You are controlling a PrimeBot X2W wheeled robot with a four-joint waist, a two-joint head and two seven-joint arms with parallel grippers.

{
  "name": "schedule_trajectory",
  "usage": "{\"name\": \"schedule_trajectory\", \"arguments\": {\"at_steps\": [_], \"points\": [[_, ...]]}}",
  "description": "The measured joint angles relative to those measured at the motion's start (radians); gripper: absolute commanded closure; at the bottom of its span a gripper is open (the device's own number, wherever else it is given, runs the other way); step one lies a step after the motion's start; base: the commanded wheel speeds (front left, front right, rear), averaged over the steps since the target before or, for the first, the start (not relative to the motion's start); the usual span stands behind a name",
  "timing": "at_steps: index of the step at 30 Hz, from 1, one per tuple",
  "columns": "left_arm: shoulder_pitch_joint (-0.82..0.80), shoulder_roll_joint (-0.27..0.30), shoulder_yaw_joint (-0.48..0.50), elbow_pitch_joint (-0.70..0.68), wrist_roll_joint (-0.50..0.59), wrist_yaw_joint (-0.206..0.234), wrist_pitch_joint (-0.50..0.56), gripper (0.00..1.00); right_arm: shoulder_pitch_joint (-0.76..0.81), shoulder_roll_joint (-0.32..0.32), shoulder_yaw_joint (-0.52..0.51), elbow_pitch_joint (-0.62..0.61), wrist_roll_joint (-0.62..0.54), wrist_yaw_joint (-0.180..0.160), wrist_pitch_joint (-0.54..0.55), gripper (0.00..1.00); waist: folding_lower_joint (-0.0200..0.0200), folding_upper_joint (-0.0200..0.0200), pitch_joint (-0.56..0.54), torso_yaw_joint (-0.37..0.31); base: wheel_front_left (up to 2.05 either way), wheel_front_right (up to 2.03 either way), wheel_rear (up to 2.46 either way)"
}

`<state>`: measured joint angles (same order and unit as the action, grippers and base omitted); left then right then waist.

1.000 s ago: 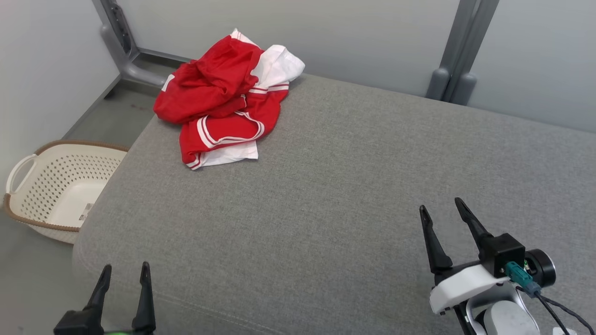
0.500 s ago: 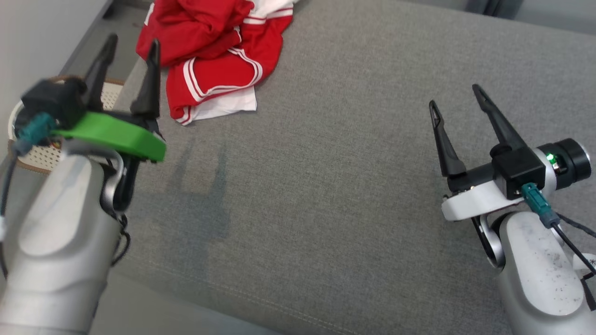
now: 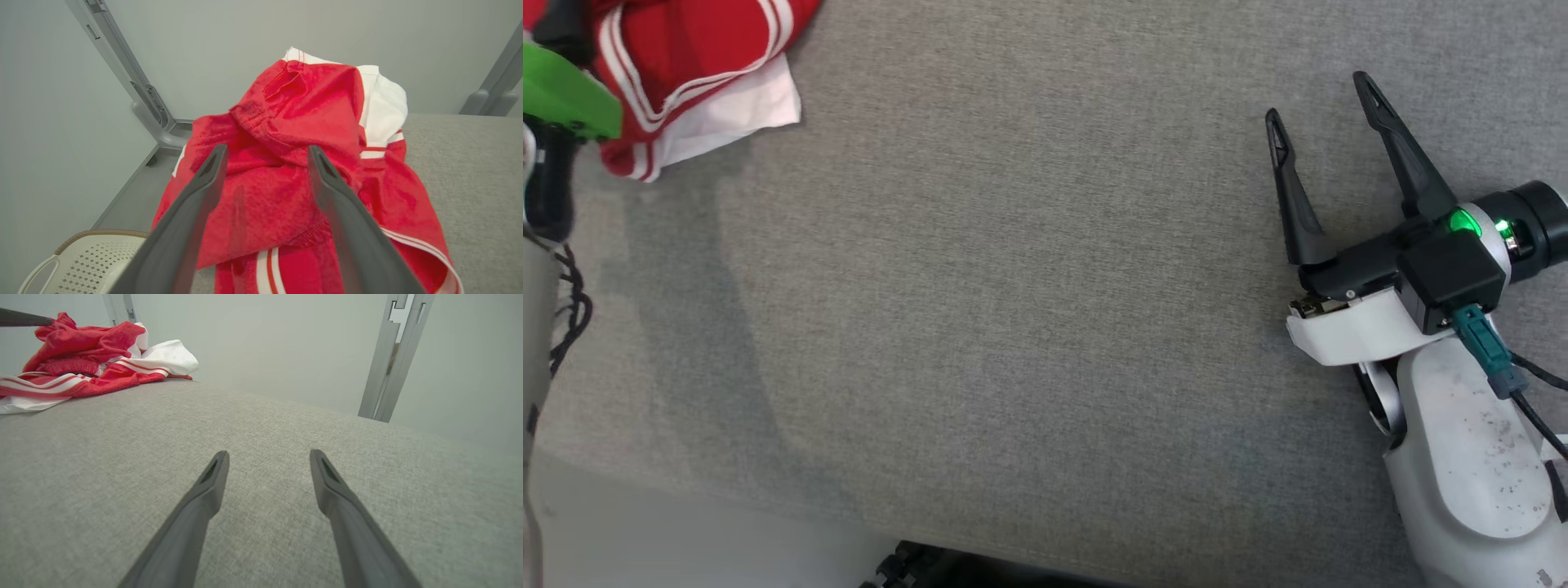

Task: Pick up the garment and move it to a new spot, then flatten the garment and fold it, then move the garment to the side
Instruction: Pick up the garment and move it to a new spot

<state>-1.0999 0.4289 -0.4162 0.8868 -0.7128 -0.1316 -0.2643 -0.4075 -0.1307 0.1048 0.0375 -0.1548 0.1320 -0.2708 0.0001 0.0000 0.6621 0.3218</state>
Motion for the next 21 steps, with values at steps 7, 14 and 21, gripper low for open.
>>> {"name": "schedule_trajectory", "arguments": {"at_steps": [7,14,21], "points": [[-0.035,0.011,-0.021,0.108,-0.004,0.000,0.000,0.00,-0.018,0.011,0.034,-0.009,0.011,0.001,-0.006,0.00,-0.0001,0.0000,0.044,-0.082,0.00,0.00,0.00],[-0.051,0.035,-0.076,0.149,-0.043,0.000,0.000,1.00,-0.005,0.008,0.027,0.010,0.021,0.001,-0.007,0.00,-0.0001,0.0000,0.023,-0.112,0.00,0.00,0.00],[-0.068,0.115,-0.065,0.066,-0.044,0.000,0.000,1.00,0.048,0.021,0.001,0.050,0.046,-0.001,-0.002,0.00,-0.0001,0.0001,-0.040,-0.110,0.00,0.00,0.00]]}}
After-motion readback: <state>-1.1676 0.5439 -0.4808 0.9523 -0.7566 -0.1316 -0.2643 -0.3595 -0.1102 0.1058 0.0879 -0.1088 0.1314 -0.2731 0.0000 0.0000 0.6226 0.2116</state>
